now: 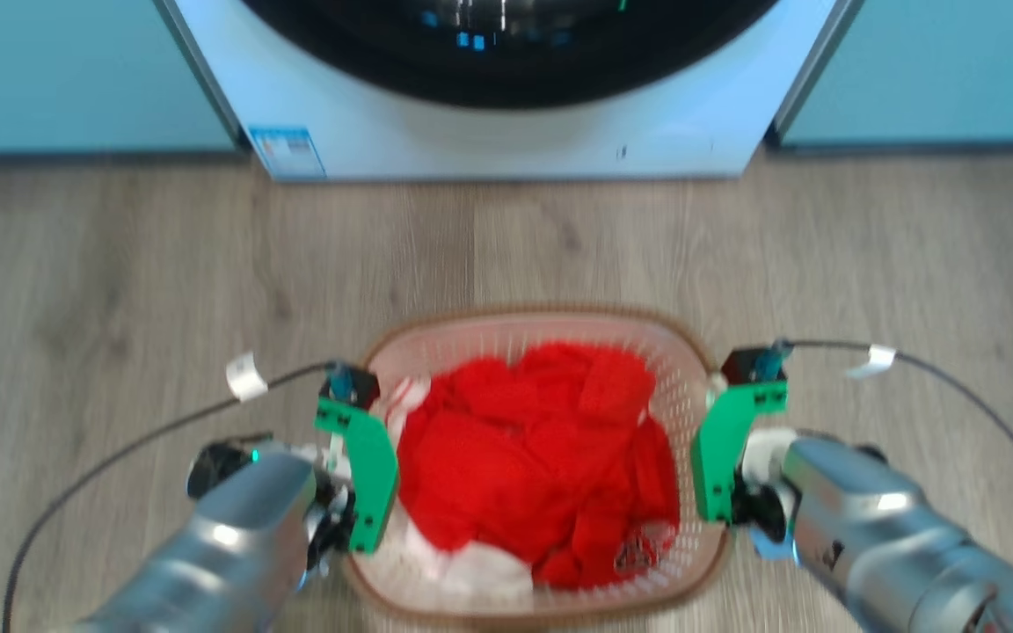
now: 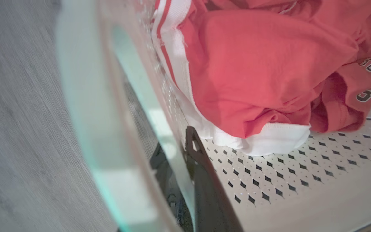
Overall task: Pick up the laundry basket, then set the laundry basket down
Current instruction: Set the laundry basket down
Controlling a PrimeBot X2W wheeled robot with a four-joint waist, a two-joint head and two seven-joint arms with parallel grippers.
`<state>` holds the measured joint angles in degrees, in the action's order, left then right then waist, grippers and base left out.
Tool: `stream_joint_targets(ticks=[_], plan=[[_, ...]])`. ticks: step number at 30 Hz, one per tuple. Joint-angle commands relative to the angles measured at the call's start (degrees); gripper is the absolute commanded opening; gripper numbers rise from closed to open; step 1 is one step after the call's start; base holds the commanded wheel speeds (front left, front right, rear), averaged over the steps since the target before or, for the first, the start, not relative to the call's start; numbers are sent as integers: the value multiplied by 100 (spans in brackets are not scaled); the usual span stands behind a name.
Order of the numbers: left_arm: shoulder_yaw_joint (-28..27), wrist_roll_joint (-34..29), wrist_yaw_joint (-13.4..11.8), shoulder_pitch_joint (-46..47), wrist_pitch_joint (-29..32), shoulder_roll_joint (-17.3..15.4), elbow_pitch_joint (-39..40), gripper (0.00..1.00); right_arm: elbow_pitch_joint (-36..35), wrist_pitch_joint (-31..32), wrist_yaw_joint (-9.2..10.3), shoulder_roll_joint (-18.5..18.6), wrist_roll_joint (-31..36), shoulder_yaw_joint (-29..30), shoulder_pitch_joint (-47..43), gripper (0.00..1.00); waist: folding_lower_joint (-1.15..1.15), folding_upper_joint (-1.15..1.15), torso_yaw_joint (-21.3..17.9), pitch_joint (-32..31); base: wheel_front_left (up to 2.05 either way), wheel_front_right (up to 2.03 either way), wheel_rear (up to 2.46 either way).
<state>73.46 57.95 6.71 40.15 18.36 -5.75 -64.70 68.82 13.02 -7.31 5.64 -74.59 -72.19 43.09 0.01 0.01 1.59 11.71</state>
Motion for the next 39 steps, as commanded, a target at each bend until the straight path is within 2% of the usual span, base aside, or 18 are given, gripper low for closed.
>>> stream_joint_targets(ticks=[1, 14, 20, 28, 30, 39], plan=[[-11, -137, 78, 271, -119, 42, 63, 0, -66, -210, -18, -37, 126, 13, 266, 0, -1, -1, -23, 616, 0, 0, 0], [-28, -392, 57, 1096, -1088, 236, -602, 0, 163, -1243, -18, -138, 264, 111, 918, 0, -1, -1, -29, 2235, 0, 0, 0], [-64, -445, -67, 1440, -1396, 267, -731, 0, 324, -1657, -18, -153, 275, 211, 1226, 0, -1, -1, 1, 2893, 0, 0, 0], [-92, -433, -175, 1660, -1621, 283, -786, 0, 439, -1862, -18, -214, 279, 277, 1450, 0, -1, -1, 8, 3388, 0, 0, 0], [-74, -579, -324, 1756, -1767, 285, -749, 0, 465, -1890, -18, -231, 302, 275, 1533, 0, -1, -1, 15, 3546, 0, 0, 0], [-57, -617, -437, 1837, -1878, 286, -591, 0, 505, -1917, -18, -254, 355, 288, 1640, 0, -1, -1, 46, 3791, 0, 0, 0]])
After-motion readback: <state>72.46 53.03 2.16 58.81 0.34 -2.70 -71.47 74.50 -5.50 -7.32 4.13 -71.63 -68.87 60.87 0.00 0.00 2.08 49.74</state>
